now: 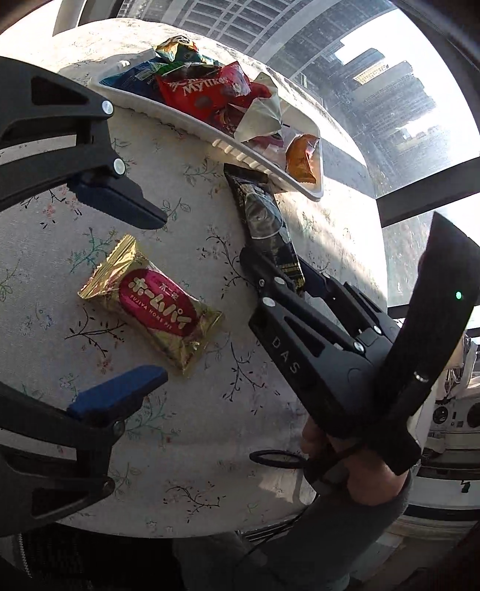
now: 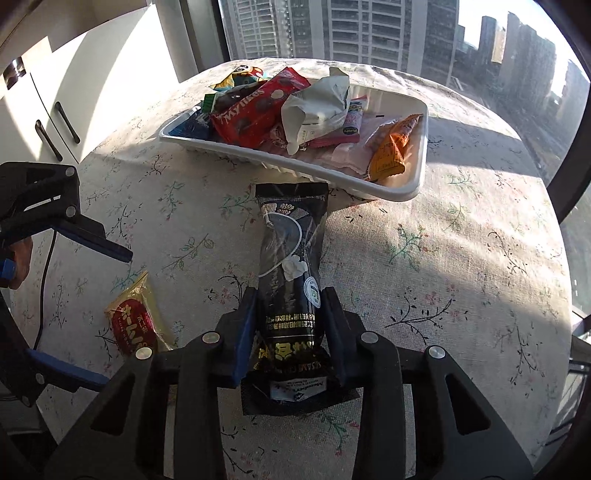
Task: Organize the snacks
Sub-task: 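Grasp the gold packet with the left tool while the right tool grasps the black-wrapped bar, then carry the gold packet and black bar into the white tray and release both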
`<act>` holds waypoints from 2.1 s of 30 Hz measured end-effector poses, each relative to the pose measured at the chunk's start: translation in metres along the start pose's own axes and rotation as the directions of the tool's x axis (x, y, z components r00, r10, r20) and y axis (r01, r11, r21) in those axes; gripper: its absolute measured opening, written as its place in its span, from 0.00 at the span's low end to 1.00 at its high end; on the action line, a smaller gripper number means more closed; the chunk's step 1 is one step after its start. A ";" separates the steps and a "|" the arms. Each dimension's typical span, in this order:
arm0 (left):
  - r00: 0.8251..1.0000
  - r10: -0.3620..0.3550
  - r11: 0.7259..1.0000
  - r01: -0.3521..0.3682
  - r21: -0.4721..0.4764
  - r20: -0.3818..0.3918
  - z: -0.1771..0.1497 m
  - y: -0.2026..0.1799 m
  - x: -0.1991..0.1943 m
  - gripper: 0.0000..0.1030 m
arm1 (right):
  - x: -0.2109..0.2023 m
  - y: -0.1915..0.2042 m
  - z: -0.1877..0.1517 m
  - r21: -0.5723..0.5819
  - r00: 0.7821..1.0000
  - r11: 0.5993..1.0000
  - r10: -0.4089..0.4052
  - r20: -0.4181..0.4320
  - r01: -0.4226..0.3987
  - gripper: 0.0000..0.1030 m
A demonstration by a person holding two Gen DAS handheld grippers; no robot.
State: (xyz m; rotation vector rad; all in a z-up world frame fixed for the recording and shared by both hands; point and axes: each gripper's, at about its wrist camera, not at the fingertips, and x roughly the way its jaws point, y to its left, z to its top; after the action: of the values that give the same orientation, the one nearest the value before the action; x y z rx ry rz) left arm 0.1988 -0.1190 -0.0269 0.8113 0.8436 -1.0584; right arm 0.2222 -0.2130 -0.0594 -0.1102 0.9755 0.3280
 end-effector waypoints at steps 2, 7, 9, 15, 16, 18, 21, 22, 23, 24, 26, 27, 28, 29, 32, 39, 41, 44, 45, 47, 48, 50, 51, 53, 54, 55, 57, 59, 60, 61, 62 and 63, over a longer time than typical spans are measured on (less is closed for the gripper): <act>1.000 -0.018 1.000 0.019 0.009 -0.025 0.002 0.003 0.005 0.71 | 0.000 -0.001 0.000 0.003 1.000 1.000 0.013 0.004 -0.013 0.32; 0.994 -0.072 0.996 0.076 0.051 -0.078 0.007 -0.001 0.019 0.67 | -0.001 -0.001 0.000 -0.006 0.999 0.999 0.031 0.007 -0.031 0.32; 0.993 -0.087 0.994 0.092 0.053 -0.079 0.008 0.000 0.019 0.66 | -0.002 -0.002 0.000 -0.004 0.999 0.999 0.039 0.007 -0.039 0.32; 0.989 -0.117 0.993 0.119 0.019 -0.095 0.006 -0.004 0.019 0.45 | -0.005 -0.001 -0.003 -0.008 0.999 0.999 0.043 0.006 -0.043 0.32; 0.989 -0.109 0.994 0.111 0.014 -0.100 0.006 -0.006 0.017 0.45 | -0.005 -0.001 -0.003 -0.008 0.999 0.999 0.042 0.006 -0.042 0.32; 0.988 -0.104 0.994 0.105 0.006 -0.111 0.003 -0.009 0.016 0.44 | -0.005 0.000 -0.003 -0.008 0.999 0.999 0.038 0.004 -0.038 0.32; 0.989 -0.085 0.996 0.081 -0.031 -0.122 0.002 -0.012 0.015 0.51 | -0.005 0.003 -0.002 -0.015 1.000 0.999 0.031 0.001 -0.031 0.36; 0.990 -0.075 0.997 0.070 -0.043 -0.122 0.002 -0.011 0.015 0.54 | -0.005 0.004 -0.002 -0.017 1.000 0.999 0.030 0.002 -0.030 0.39; 0.990 -0.073 0.996 0.067 -0.056 -0.119 0.001 -0.011 0.014 0.54 | -0.006 0.005 -0.002 -0.019 1.000 0.999 0.029 0.003 -0.029 0.39; 0.991 -0.072 0.995 0.065 -0.070 -0.113 0.000 -0.011 0.014 0.54 | -0.006 0.006 -0.001 -0.020 1.000 0.999 0.028 0.005 -0.028 0.39; 0.990 -0.094 0.991 0.084 -0.102 -0.100 -0.002 -0.011 0.013 0.44 | -0.007 0.007 0.000 -0.022 1.000 0.999 0.024 0.008 -0.024 0.39; 0.990 -0.103 0.990 0.093 -0.109 -0.092 -0.006 -0.012 0.011 0.37 | -0.007 0.007 0.000 -0.022 1.000 1.000 0.023 0.008 -0.023 0.40; 0.991 -0.102 0.989 0.091 -0.114 -0.089 -0.007 -0.014 0.010 0.34 | -0.007 0.007 0.000 -0.023 1.000 1.000 0.021 0.007 -0.021 0.40; 0.991 -0.104 0.987 0.092 -0.128 -0.088 -0.008 -0.013 0.009 0.33 | -0.008 0.008 0.000 -0.025 1.000 1.000 0.019 0.005 -0.019 0.40; 0.990 -0.114 0.980 0.099 -0.172 -0.079 -0.011 -0.012 0.007 0.31 | -0.008 0.009 0.000 -0.026 1.000 1.000 0.014 0.002 -0.014 0.39; 0.990 -0.139 0.953 0.131 -0.272 -0.013 -0.030 -0.006 -0.006 0.31 | -0.008 0.011 -0.003 -0.038 1.000 0.999 0.016 -0.011 -0.017 0.39; 0.990 -0.141 0.942 0.138 -0.306 0.013 -0.041 -0.002 -0.011 0.31 | -0.007 0.011 -0.003 -0.036 1.000 0.999 0.017 -0.016 -0.018 0.39; 0.991 -0.127 0.926 0.135 -0.353 0.046 -0.055 0.003 -0.021 0.31 | -0.003 0.008 -0.002 -0.016 0.999 0.999 0.028 -0.023 -0.029 0.39; 0.991 -0.124 0.920 0.137 -0.367 0.059 -0.059 0.005 -0.025 0.31 | -0.003 0.007 -0.002 -0.009 0.999 0.999 0.030 -0.021 -0.031 0.39; 0.989 -0.116 0.911 0.141 -0.387 0.088 -0.068 0.008 -0.034 0.31 | -0.002 0.004 0.000 0.014 0.999 0.999 0.036 -0.024 -0.035 0.39; 0.989 -0.110 0.907 0.140 -0.398 0.098 -0.070 0.009 -0.037 0.31 | -0.002 0.002 0.002 0.024 0.999 0.999 0.036 -0.024 -0.036 0.39; 0.988 -0.104 0.898 0.144 -0.415 0.117 -0.076 0.013 -0.043 0.31 | -0.002 0.000 0.007 0.040 0.999 0.999 0.028 -0.022 -0.028 0.39; 0.987 -0.100 0.895 0.143 -0.422 0.122 -0.072 0.013 -0.043 0.31 | -0.001 -0.001 0.008 0.039 0.999 0.999 0.025 -0.028 -0.024 0.39; 0.988 -0.088 0.887 0.137 -0.440 0.130 -0.078 0.016 -0.047 0.31 | 0.004 0.002 0.011 0.019 0.999 1.000 0.000 -0.047 0.001 0.40; 0.987 -0.083 0.883 0.136 -0.449 0.137 -0.082 0.016 -0.050 0.31 | 0.005 0.006 0.012 0.004 0.999 1.000 -0.014 -0.047 0.014 0.40; 0.987 -0.078 0.879 0.136 -0.458 0.142 -0.084 0.018 -0.052 0.31 | 0.007 0.009 0.013 -0.011 0.998 1.000 -0.024 -0.055 0.023 0.41; 0.985 -0.068 0.868 0.135 -0.478 0.156 -0.081 0.020 -0.055 0.31 | 0.008 0.013 0.015 -0.024 0.997 0.999 -0.040 -0.066 0.039 0.37; 0.984 -0.056 0.857 0.133 -0.498 0.167 -0.079 0.025 -0.055 0.31 | 0.009 0.015 0.016 -0.031 0.996 0.998 -0.057 -0.067 0.055 0.29; 0.983 -0.049 0.850 0.133 -0.509 0.175 -0.078 0.027 -0.056 0.31 | 0.008 0.016 0.015 -0.028 0.996 0.998 -0.061 -0.065 0.059 0.28; 0.982 -0.043 0.844 0.134 -0.519 0.183 -0.078 0.029 -0.058 0.31 | 0.007 0.016 0.014 -0.021 0.997 0.998 -0.057 -0.060 0.056 0.26; 0.981 -0.037 0.838 0.135 -0.529 0.191 -0.078 0.031 -0.060 0.31 | 0.007 0.016 0.013 -0.018 0.997 0.998 -0.054 -0.055 0.054 0.25; 0.979 -0.030 0.830 0.136 -0.540 0.200 -0.075 0.035 -0.057 0.31 | 0.005 0.017 0.012 -0.015 0.997 0.998 -0.055 -0.047 0.054 0.24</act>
State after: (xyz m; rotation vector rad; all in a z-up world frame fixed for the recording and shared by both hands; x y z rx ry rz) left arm 0.2027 -0.0207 -0.0046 0.1813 0.9673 -0.8790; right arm 0.2282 -0.1932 -0.0557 -0.1571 1.0154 0.2830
